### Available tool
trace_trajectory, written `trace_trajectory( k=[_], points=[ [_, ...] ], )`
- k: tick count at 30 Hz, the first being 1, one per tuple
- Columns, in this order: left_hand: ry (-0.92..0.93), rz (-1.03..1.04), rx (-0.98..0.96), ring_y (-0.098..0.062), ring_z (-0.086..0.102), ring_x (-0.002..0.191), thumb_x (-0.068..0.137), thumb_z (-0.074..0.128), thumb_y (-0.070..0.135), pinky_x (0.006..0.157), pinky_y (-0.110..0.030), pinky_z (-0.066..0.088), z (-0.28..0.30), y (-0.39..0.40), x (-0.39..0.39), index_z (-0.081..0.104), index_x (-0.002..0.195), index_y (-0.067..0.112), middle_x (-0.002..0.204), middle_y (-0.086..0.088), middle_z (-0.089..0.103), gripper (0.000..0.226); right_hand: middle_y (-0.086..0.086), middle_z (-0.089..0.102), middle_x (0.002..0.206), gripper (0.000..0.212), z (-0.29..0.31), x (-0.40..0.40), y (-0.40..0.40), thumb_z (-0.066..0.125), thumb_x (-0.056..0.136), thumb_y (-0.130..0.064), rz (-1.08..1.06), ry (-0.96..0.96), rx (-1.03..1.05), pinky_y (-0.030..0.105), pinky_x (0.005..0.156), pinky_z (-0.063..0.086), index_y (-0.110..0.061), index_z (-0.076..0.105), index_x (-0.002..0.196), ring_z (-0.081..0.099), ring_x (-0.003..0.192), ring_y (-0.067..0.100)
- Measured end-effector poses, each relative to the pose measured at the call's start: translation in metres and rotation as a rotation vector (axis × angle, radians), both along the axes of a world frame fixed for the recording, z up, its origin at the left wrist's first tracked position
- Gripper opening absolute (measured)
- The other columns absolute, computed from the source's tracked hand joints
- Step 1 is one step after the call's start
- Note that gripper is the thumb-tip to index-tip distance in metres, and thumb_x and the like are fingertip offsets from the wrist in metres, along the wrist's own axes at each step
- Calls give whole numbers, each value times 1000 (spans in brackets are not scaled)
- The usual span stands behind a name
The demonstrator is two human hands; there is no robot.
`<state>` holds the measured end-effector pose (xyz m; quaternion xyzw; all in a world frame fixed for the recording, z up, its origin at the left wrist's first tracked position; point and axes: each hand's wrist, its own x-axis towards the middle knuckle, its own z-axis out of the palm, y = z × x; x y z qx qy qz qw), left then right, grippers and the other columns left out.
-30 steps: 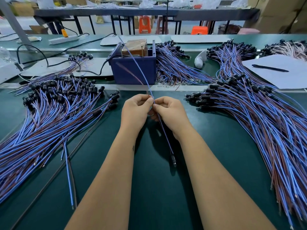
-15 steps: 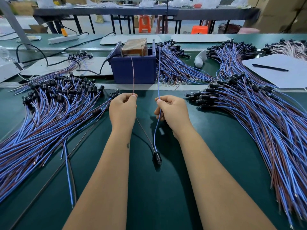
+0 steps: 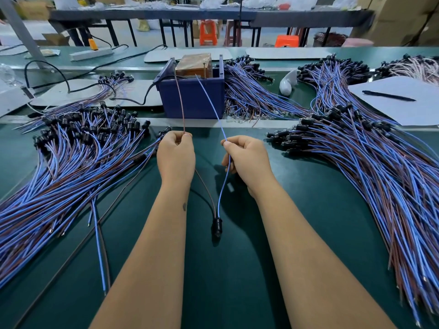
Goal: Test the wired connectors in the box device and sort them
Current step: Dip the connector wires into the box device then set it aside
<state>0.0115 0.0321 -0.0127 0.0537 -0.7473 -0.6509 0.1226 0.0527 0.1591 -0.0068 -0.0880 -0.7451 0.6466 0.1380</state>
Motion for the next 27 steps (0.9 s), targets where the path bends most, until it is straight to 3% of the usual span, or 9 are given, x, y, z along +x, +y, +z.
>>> trace_trajectory(
  k=[27],
  points=[
    [4, 7, -2, -12, 48, 61, 93, 48, 23, 61, -28, 43, 2, -1, 0, 61, 88, 27, 71, 8, 57, 14, -3, 62, 49, 14, -2, -4, 2, 49, 93, -9, -9, -31, -19, 17, 43, 41, -17, 59, 99, 55, 44, 9]
  ],
)
